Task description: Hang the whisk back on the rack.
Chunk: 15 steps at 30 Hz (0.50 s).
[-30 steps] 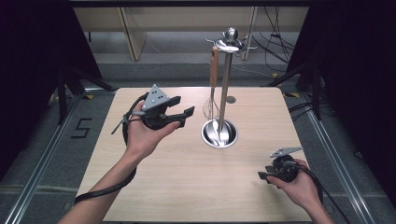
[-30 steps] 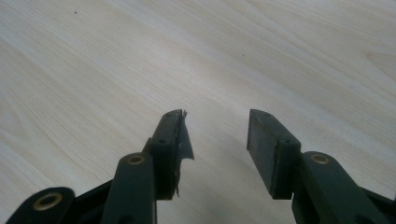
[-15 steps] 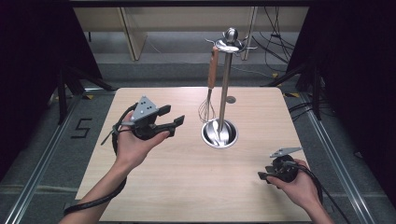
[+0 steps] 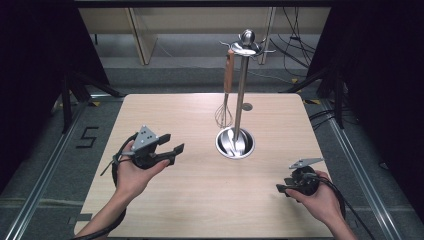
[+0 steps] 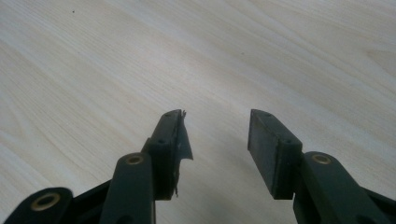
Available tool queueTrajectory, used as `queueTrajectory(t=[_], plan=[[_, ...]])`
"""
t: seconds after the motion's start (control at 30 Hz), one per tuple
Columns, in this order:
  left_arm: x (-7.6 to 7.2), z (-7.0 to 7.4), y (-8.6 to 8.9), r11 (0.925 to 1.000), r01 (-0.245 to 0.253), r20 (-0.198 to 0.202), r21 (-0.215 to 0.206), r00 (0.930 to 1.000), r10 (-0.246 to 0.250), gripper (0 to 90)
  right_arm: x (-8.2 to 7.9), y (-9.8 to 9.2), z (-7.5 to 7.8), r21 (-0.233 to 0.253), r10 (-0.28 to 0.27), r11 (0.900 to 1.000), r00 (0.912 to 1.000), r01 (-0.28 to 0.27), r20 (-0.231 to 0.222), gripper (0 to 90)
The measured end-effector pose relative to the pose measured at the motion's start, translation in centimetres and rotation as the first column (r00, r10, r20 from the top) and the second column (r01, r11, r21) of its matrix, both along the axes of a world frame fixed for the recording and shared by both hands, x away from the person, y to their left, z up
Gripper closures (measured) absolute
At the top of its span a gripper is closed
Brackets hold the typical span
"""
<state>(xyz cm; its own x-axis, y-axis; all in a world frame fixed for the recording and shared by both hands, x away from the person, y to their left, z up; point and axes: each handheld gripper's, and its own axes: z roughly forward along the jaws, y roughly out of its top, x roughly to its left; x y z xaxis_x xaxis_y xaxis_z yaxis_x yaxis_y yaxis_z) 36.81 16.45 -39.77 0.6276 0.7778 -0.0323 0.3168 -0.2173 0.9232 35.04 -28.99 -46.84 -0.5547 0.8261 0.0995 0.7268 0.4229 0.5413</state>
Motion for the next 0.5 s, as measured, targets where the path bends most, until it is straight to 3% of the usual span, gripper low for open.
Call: queueTrajectory(t=[0.1,0.23,0.43,0.5], plan=[[-0.4,-2.2,0.6,0.9997,-0.008,-0.033,0.024,0.9994,0.008,40.6,0.0,0.0,0.0,-0.001,0.002,1.0,1.0,-0.002,0.001,55.6],[-1.0,-5.2,1.3,0.9993,-0.011,-0.107,0.036,0.9941,0.015,39.9,0.0,0.1,0.0,0.004,-0.01,1.0,0.9999,0.01,-0.013,55.2],[-1.0,-5.7,1.6,0.9986,-0.023,-0.11,0.047,0.9935,0.028,37.5,0.1,0.0,0.0,-0.003,0.011,1.0,0.9999,-0.011,0.008,54.3],[-0.9,-5.9,1.4,0.9992,-0.011,-0.115,0.039,0.9932,0.015,36.8,0.1,0.0,0.1,0.009,0.001,1.0,1.0,-0.001,-0.004,54.0]])
